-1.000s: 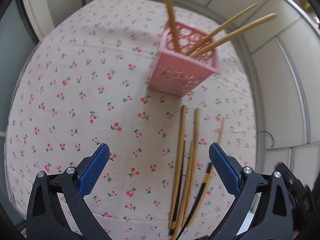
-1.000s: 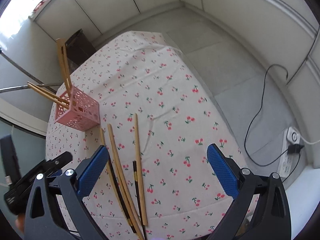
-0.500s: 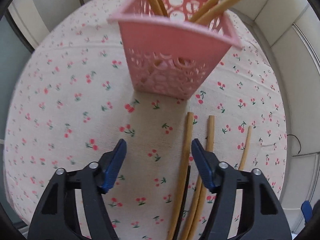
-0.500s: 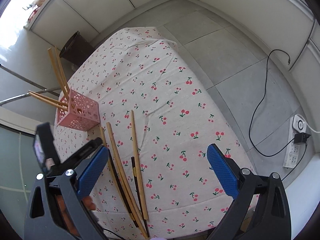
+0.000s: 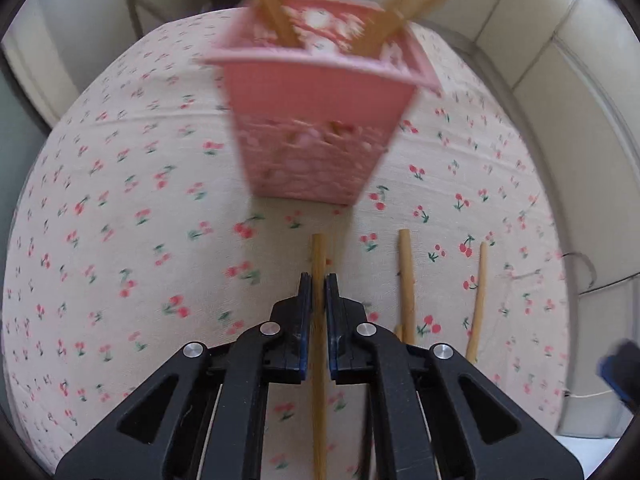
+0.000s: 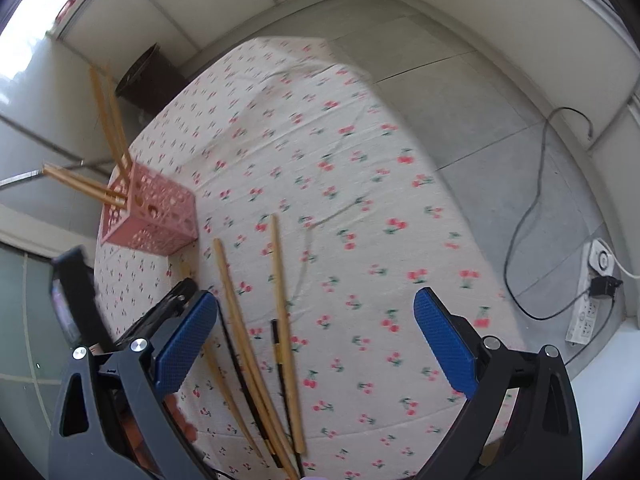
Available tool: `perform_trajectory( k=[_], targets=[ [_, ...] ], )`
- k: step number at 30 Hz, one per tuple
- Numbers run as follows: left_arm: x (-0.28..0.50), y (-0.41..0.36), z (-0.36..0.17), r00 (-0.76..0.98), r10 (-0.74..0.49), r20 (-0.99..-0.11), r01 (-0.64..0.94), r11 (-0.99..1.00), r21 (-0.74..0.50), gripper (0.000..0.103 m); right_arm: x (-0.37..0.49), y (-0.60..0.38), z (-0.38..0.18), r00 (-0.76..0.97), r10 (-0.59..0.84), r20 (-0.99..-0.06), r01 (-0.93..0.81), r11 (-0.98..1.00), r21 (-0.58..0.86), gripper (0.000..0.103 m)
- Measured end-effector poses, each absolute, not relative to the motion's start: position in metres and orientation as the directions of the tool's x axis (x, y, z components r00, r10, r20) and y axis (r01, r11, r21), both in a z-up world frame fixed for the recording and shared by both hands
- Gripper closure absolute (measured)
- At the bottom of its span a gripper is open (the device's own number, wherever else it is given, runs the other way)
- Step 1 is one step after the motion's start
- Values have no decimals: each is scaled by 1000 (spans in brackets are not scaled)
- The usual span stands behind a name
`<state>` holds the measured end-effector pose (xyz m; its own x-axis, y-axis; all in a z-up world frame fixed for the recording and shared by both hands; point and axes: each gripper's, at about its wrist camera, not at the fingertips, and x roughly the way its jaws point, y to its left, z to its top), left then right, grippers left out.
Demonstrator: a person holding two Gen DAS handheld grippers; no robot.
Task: Organize utensils
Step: 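Lower the left tool and close it on a chopstick, then lift the chopstick with the left tool toward the basket while the right tool grasps another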
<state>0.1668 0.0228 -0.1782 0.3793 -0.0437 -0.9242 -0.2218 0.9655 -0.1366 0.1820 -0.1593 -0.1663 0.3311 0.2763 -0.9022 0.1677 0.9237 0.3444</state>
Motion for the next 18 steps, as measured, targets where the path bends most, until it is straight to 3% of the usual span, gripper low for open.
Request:
perform_trajectory(
  k=[9, 14, 16, 17, 18],
  targets=[
    [125, 89, -92, 528, -90, -845, -219, 946, -237, 97, 214, -71, -192, 307, 229, -924, 57, 964, 258, 8],
    [113, 109, -61, 585, -95, -805, -207, 942, -262, 97, 227, -38, -212, 307, 133, -942, -3, 990, 139, 30],
    [110, 113, -59, 591, -101, -801, -204, 941, -269, 97, 231, -30, -223, 288, 114, -951, -12, 993, 115, 48],
    [109, 115, -58, 592, -103, -800, -204, 940, -272, 97, 233, -27, -228, 281, 104, -954, -16, 994, 104, 50],
    [110, 117, -58, 591, -105, -800, -205, 940, -274, 97, 233, -24, -229, 301, 81, -950, -23, 997, 78, 59]
  ],
)
